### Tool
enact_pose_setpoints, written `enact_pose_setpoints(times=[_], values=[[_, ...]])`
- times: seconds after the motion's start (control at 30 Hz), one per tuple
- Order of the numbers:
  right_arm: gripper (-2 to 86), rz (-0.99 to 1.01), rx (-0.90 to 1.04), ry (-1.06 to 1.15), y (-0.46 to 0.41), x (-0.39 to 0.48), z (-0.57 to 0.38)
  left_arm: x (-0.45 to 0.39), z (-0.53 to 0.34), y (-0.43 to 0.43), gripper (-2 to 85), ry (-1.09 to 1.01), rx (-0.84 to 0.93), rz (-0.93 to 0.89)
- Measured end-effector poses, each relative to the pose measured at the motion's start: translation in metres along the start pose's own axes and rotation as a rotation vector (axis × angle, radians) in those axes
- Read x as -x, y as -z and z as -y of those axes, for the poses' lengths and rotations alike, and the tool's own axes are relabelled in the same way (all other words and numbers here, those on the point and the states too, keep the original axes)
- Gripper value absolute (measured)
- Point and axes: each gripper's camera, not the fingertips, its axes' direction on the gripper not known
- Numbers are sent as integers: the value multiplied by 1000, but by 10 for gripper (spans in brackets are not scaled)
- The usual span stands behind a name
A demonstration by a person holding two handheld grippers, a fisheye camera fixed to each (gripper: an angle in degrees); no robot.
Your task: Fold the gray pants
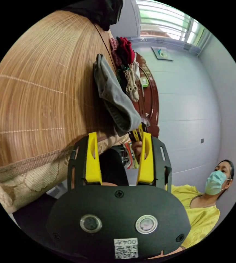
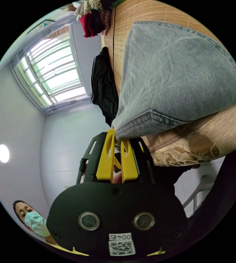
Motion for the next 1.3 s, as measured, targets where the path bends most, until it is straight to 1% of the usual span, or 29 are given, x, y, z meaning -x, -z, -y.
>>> enact_pose_setpoints(times=[0.1,0.2,0.23,0.27,0.33,0.37,0.47,0.5,0.57,0.67,0.73,0.87,0.93,1.03,1.1,1.13,1.17,1.2,1.27,1.3], values=[[43,-38,13,8,-7,-3,-7,4,10,3,235,-1,-64,-79],[43,-68,23,17,-16,-13,-16,4,28,-10,238,22,-23,-114],[44,-79,26,30,-19,-16,-20,3,36,-18,225,29,13,-79],[47,-87,22,55,-21,-19,-24,2,42,-25,185,52,54,-11],[61,-83,8,100,-21,-21,-30,-1,50,-29,109,92,68,69],[109,-65,0,129,-19,-24,-34,-6,53,-28,89,122,37,44],[201,6,-31,154,-13,-41,-46,-26,59,-25,72,167,-27,46],[209,37,-50,148,-11,-47,-49,-31,60,-25,71,168,-31,44],[233,180,-133,98,-2,-72,-55,-45,62,-25,68,166,-36,24],[241,269,-250,86,4,-88,-60,-54,60,-25,66,168,-28,16],[242,292,-286,86,3,-93,-58,-55,58,-25,66,162,-17,38],[228,283,-321,38,-12,-104,-53,-45,44,-25,65,185,-3,57],[209,271,-305,7,-25,-109,-52,-41,36,-27,64,185,-1,69],[178,199,-269,-8,-52,-109,-52,-34,22,-32,64,183,4,92],[158,152,-283,-5,-68,-107,-55,-33,13,-38,63,173,14,136],[132,77,-281,-3,-80,-103,-56,-36,7,-45,62,143,31,191],[95,-49,-279,6,-92,-96,-58,-41,2,-52,62,106,48,254],[86,-117,-276,31,-99,-90,-60,-44,-1,-56,62,87,54,285],[64,-443,-231,220,-136,-50,-69,-62,-13,-77,62,-11,79,409],[61,-535,-220,278,-148,-38,-73,-67,-17,-83,62,-40,88,443]])
